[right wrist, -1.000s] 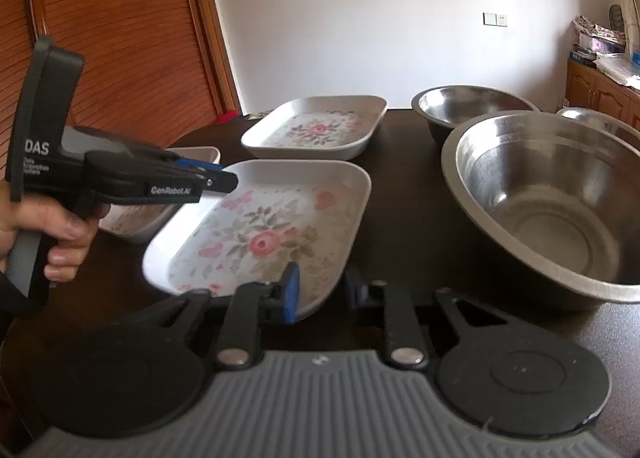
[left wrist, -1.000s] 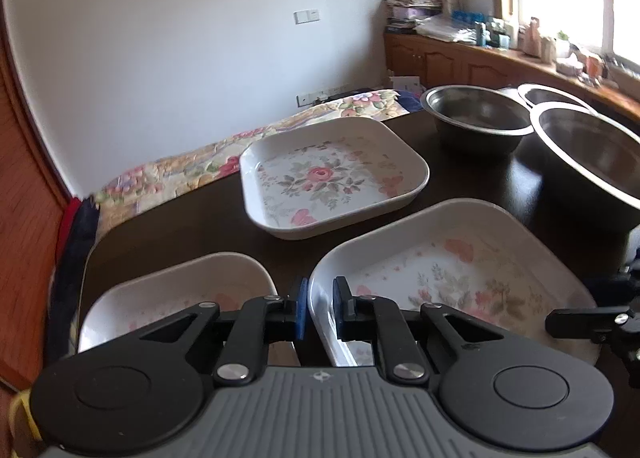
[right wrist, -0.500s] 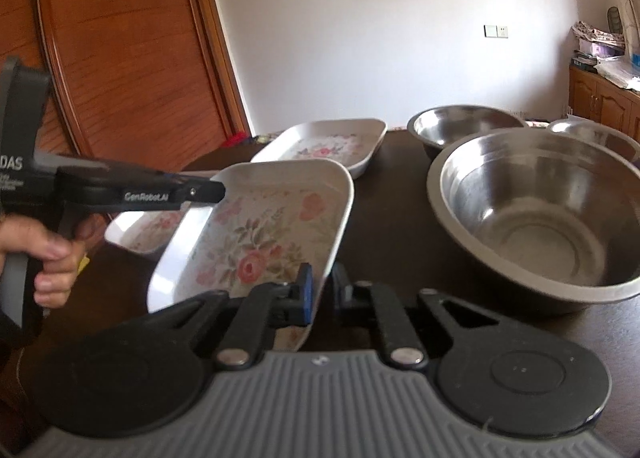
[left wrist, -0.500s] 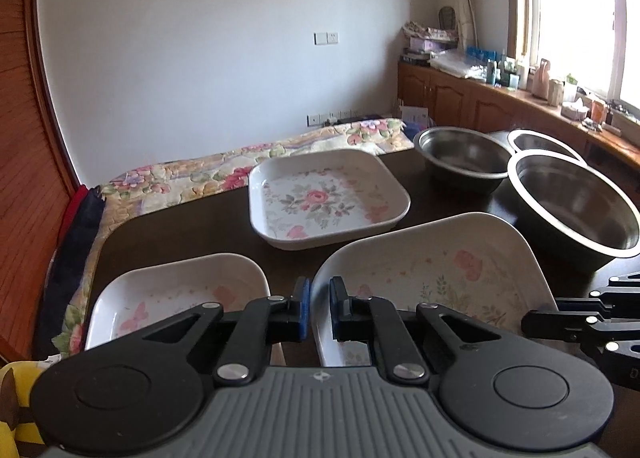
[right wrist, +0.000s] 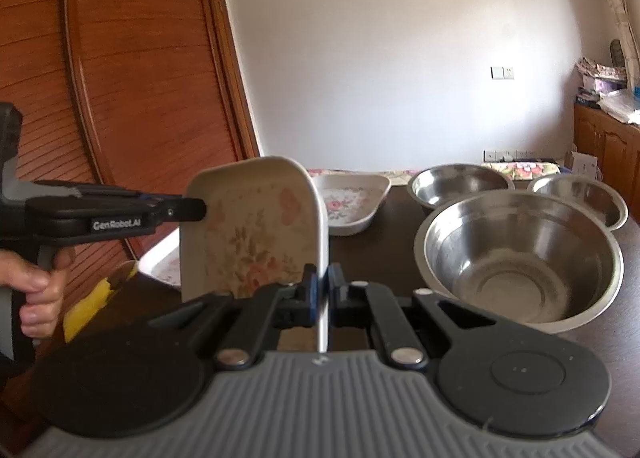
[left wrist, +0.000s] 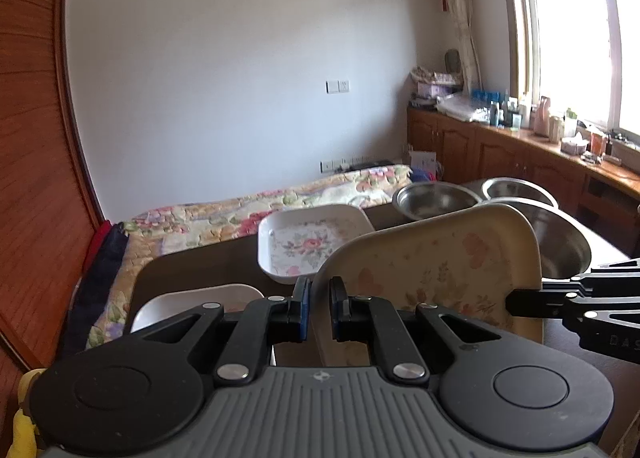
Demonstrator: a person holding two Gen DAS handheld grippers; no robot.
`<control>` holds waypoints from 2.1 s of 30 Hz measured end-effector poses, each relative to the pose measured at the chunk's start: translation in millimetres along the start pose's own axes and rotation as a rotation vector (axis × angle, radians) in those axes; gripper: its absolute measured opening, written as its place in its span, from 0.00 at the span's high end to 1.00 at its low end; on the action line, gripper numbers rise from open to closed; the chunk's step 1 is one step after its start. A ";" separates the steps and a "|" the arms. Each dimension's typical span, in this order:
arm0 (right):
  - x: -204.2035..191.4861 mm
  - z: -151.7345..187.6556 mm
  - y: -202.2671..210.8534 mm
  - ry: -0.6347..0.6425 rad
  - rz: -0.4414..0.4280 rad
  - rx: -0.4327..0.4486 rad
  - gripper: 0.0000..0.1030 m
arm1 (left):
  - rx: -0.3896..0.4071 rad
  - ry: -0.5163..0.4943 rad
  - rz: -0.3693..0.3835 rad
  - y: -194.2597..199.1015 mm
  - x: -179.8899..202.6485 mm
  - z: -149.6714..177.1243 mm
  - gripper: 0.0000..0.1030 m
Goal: Organize plates and bowls
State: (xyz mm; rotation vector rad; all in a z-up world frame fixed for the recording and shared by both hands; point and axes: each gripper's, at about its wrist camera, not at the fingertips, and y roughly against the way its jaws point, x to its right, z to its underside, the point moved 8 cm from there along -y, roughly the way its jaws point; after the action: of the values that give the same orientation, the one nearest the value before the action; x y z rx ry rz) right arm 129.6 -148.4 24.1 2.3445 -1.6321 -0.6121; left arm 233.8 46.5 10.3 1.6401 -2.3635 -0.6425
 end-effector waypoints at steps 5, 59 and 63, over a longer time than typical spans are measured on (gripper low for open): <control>-5.8 1.1 17.1 0.001 -0.033 0.015 0.93 | 0.039 -0.001 -0.019 30.1 5.8 -1.0 0.61; -6.4 73.7 -4.7 0.014 -0.024 -0.160 0.90 | -0.160 0.075 -0.077 -7.3 6.2 97.2 0.62; -8.2 74.9 -2.7 0.019 -0.016 -0.157 0.90 | -0.160 0.070 -0.077 -8.1 6.2 96.7 0.62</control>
State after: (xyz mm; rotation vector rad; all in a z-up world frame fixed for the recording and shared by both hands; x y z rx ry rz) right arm 95.4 -135.6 -41.9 2.2457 -1.5006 -0.6919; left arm 200.1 61.5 -79.7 1.6621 -2.1494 -0.7536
